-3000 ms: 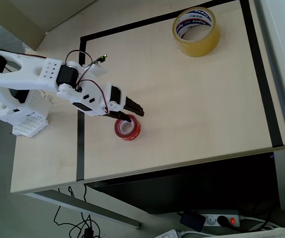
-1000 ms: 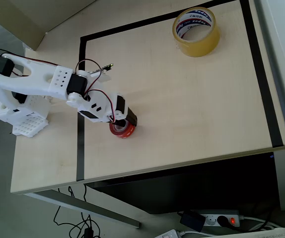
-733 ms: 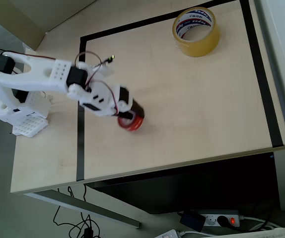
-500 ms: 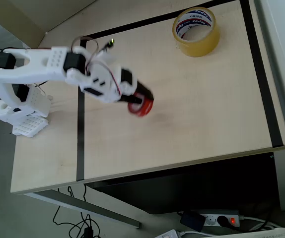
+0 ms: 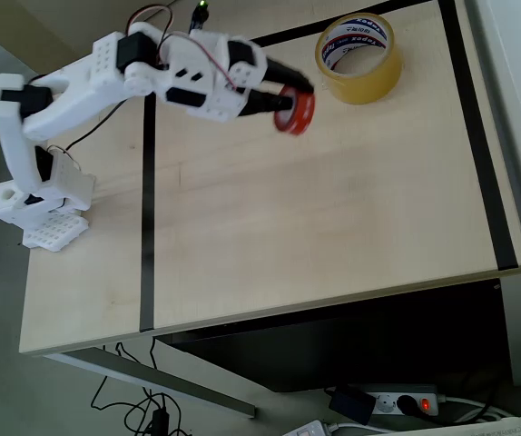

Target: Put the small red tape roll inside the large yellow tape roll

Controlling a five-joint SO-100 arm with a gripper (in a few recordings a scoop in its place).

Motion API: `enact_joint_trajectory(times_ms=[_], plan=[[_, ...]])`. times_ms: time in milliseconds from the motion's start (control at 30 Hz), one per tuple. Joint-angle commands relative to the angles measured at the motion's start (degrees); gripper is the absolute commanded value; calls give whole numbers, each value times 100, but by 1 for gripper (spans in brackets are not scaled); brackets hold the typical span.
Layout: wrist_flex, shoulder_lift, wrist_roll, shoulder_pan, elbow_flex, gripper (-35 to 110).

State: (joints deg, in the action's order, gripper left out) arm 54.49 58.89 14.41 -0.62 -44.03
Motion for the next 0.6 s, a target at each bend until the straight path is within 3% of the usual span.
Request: enact_joint_trajectory(times_ms=[0,133,567], plan=[[360,-633,-53,35,2812,0],[457,-2145,-53,202,5344,0],[-1248,-2065,-53,861,4544,0]])
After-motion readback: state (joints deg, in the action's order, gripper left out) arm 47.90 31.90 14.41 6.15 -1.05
